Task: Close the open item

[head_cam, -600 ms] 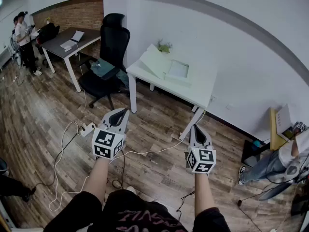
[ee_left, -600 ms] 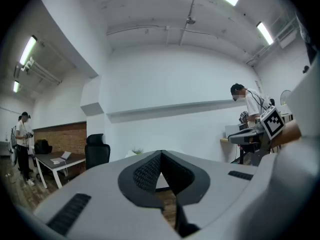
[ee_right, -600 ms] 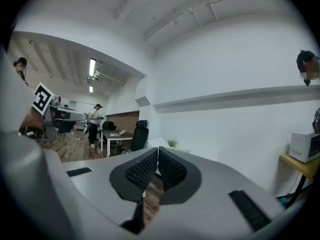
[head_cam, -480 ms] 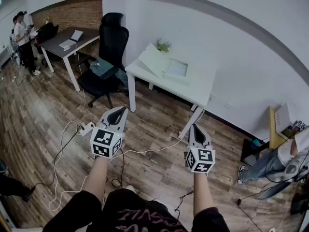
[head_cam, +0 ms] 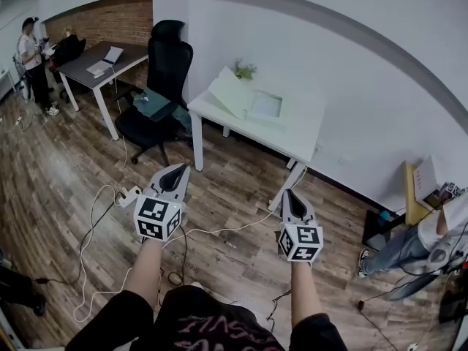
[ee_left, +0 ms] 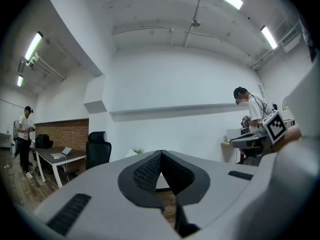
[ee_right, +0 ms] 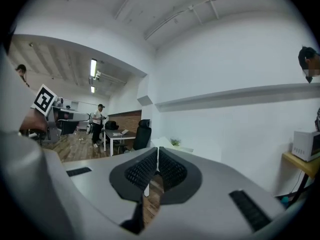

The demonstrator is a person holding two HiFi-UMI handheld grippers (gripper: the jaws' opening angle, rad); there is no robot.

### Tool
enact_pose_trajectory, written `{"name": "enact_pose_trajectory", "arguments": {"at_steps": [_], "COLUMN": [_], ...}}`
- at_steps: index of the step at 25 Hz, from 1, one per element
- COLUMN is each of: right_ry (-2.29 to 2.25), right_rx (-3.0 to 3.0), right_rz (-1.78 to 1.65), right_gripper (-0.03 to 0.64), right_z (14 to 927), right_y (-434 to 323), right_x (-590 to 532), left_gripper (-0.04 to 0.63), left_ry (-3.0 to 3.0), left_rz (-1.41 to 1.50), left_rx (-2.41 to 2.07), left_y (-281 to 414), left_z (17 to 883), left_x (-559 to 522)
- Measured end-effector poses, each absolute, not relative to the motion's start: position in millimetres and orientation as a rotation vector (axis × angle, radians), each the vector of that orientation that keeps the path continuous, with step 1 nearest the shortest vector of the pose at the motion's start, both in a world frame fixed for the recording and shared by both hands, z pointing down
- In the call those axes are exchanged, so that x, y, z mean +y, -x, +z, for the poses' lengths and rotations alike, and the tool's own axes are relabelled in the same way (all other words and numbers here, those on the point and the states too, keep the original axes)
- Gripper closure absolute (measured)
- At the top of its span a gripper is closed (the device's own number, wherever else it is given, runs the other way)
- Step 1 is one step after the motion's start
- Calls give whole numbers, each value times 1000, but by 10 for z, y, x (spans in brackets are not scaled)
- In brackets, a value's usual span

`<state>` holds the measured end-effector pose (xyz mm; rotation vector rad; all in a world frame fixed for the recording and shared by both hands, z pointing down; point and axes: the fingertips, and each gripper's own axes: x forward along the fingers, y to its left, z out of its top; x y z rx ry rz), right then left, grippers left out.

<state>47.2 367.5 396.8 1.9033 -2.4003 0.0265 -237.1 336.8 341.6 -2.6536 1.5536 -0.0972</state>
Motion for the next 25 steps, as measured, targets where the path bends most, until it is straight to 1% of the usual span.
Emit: {"name": "enact_pose_trajectory", "arguments": {"at_steps": [9,15,25], "right_ry": [-1941,-1943,-1928], "right_rx": [-2372,-2339,-2343], "right_rz": [-24,-33,-31], "right_gripper": [591,591,591], "right_z": [3893,3966,4056], "right_y": [-291,-169,-63], "right_x": [3511,3442,2949], "left_gripper": [583,583,583], "left_ry": [2674,2698,2707], "left_rz": [-65,-85,-108], "left_rx": [1511,1513,1516], "left_y": [2531,2700,2750], "left_z": [3414,3558,3686], "left_x": [3120,2981,2528]}}
